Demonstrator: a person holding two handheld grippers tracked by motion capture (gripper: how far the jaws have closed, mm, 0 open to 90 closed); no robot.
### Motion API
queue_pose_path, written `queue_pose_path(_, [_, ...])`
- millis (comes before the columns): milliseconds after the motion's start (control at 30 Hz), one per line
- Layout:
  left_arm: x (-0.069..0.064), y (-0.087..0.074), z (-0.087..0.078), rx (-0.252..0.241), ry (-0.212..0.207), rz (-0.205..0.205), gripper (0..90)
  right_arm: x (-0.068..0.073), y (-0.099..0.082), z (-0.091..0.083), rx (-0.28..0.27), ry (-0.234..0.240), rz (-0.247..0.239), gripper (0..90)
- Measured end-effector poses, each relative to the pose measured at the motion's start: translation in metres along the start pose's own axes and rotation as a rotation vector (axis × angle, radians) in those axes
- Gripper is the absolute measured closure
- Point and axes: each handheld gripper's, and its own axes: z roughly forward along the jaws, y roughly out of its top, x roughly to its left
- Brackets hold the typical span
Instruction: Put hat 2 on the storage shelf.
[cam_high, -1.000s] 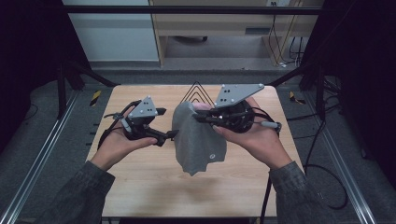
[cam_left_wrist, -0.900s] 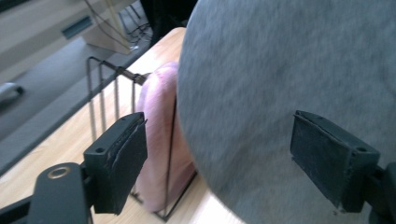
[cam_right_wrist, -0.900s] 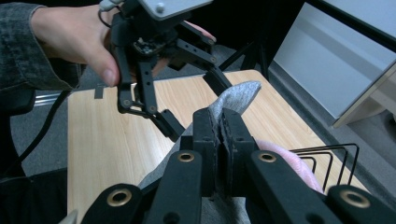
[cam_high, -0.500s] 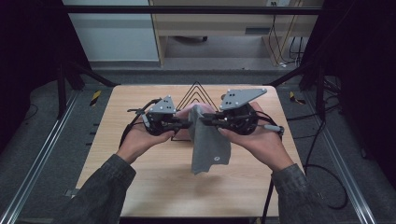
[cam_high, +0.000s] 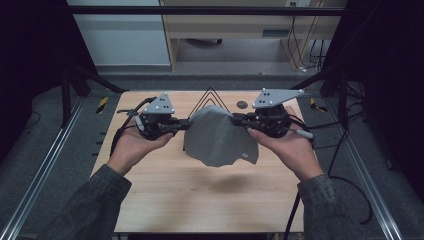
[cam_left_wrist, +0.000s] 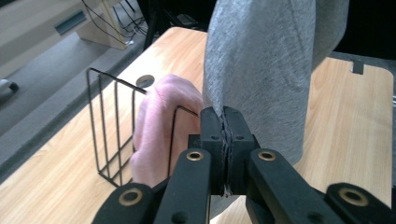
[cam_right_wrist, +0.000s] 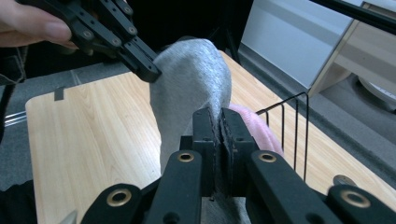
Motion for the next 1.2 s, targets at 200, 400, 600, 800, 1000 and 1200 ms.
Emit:
queue_pose_path(200, [0.003, 0.014, -0.007, 0.003, 0.017, 0.008, 88.4, -0.005, 0.008, -0.002, -0.009, -0.015, 0.009, 86.1])
queue_pose_path(400, [0.01, 0.036, -0.016, -0.02, 0.025, 0.027, 88.3, -0.014, 0.023, -0.008, -0.048, -0.034, 0.015, 86.0])
queue_pose_path(600, [0.022, 0.058, -0.02, -0.052, 0.053, 0.028, 88.4, -0.028, 0.042, -0.014, -0.096, -0.056, 0.022, 86.0])
queue_pose_path(800, [0.032, 0.072, -0.022, -0.078, 0.058, 0.022, 88.3, -0.041, 0.055, -0.011, -0.112, -0.058, 0.019, 86.1])
queue_pose_path(1000, [0.048, 0.085, -0.027, -0.108, 0.085, 0.01, 88.3, -0.063, 0.077, -0.002, -0.147, -0.053, 0.022, 86.1])
queue_pose_path(1200, [0.063, 0.098, -0.036, -0.133, 0.133, 0.01, 88.3, -0.076, 0.09, 0.004, -0.182, -0.068, 0.034, 86.1])
